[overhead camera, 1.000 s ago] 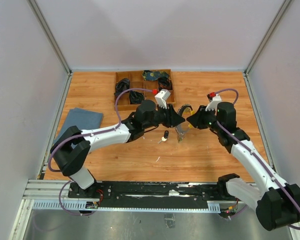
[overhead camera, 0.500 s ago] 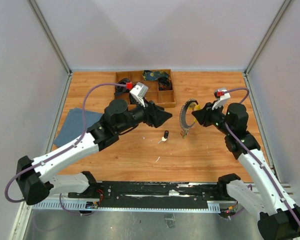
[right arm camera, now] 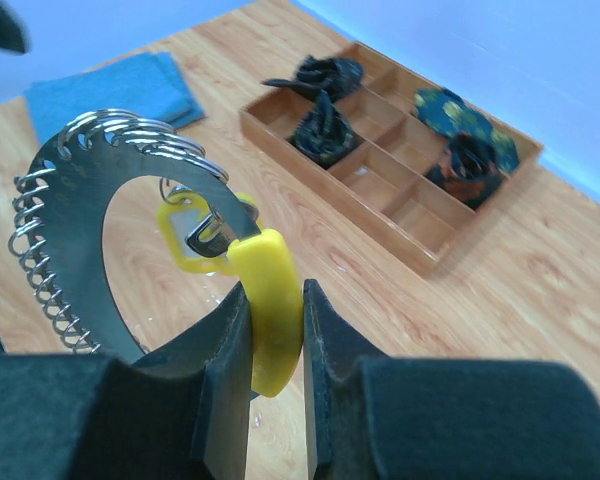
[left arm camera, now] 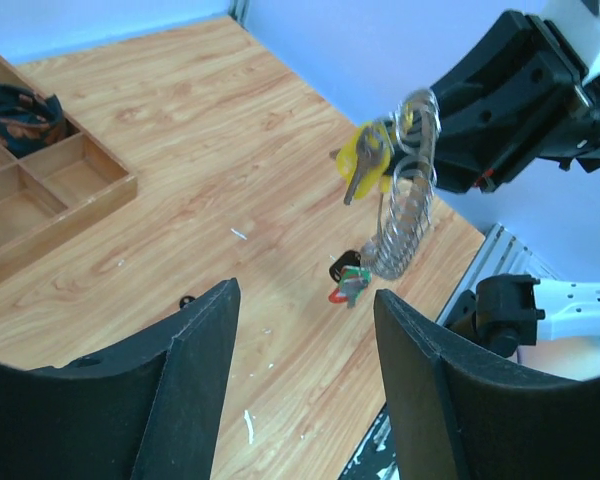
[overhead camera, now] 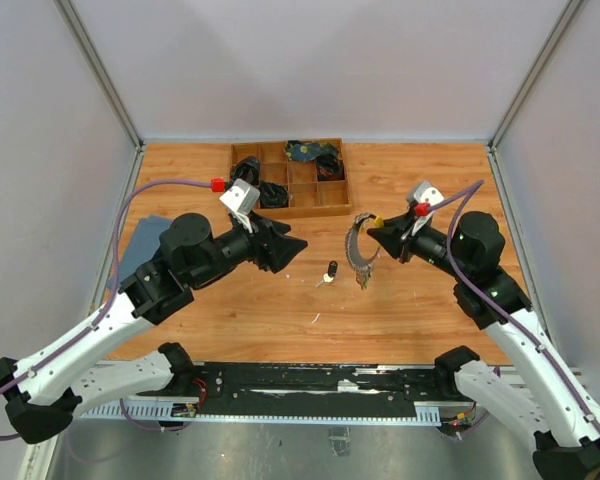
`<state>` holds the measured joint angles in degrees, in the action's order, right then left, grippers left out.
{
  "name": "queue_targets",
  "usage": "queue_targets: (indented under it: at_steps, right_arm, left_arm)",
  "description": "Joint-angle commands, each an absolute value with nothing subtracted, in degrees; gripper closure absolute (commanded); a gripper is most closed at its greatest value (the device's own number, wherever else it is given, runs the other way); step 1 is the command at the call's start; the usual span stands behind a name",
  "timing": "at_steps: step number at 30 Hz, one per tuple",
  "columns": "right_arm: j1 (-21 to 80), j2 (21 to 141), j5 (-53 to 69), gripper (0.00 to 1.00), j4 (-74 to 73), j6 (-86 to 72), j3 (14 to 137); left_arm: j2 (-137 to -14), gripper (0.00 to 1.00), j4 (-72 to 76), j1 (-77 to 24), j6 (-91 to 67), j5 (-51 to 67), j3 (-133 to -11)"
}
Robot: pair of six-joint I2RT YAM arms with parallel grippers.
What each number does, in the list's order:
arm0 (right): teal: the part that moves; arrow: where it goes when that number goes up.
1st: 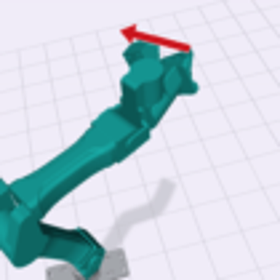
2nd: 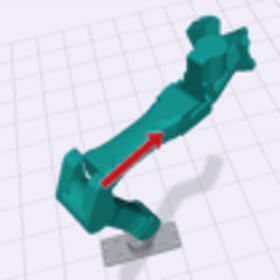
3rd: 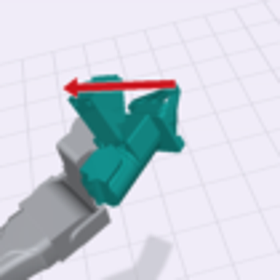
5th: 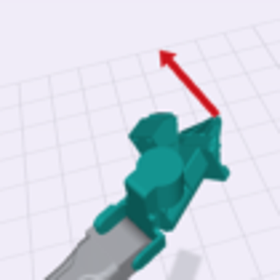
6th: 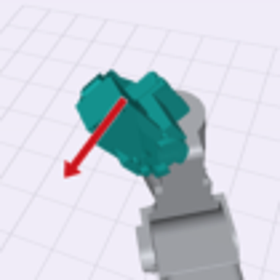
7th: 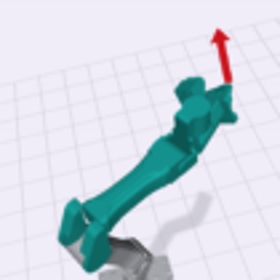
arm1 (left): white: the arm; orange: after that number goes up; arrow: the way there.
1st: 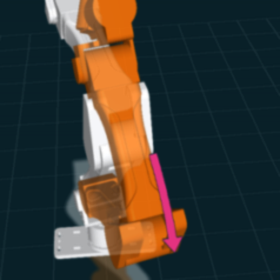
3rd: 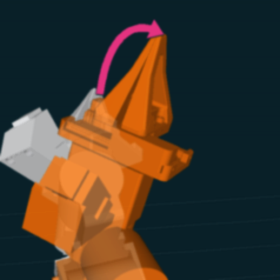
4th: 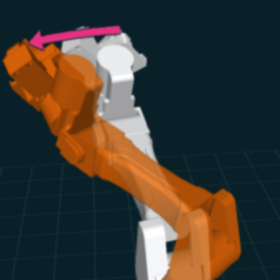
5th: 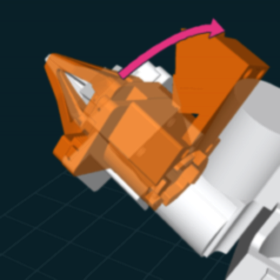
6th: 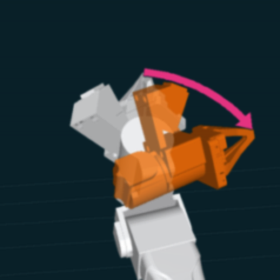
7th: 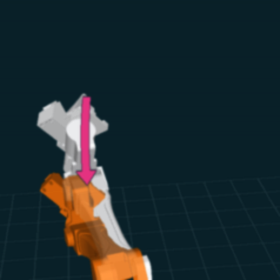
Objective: Put the keys on the keyring
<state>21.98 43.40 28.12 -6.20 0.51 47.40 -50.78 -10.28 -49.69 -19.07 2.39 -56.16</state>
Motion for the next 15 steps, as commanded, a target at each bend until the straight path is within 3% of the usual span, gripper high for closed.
queue_targets:
  at_steps: [1,7,15]
  right_arm:
    - [28.59,41.07,27.61,0.99,-0.54,8.92,48.07]
    - [33.25,41.40,28.86,0.93,0.66,14.71,48.43]
    - [38.70,37.18,31.05,0.98,14.04,26.88,41.26]
  left_arm:
    - [-47.70,0.39,-10.38,-50.10,-15.05,3.26,-56.38]
    - [-45.64,0.39,-9.34,-50.10,-10.32,7.84,-57.62]
    - [-44.69,0.39,-9.29,-50.10,-6.68,12.55,-57.49]
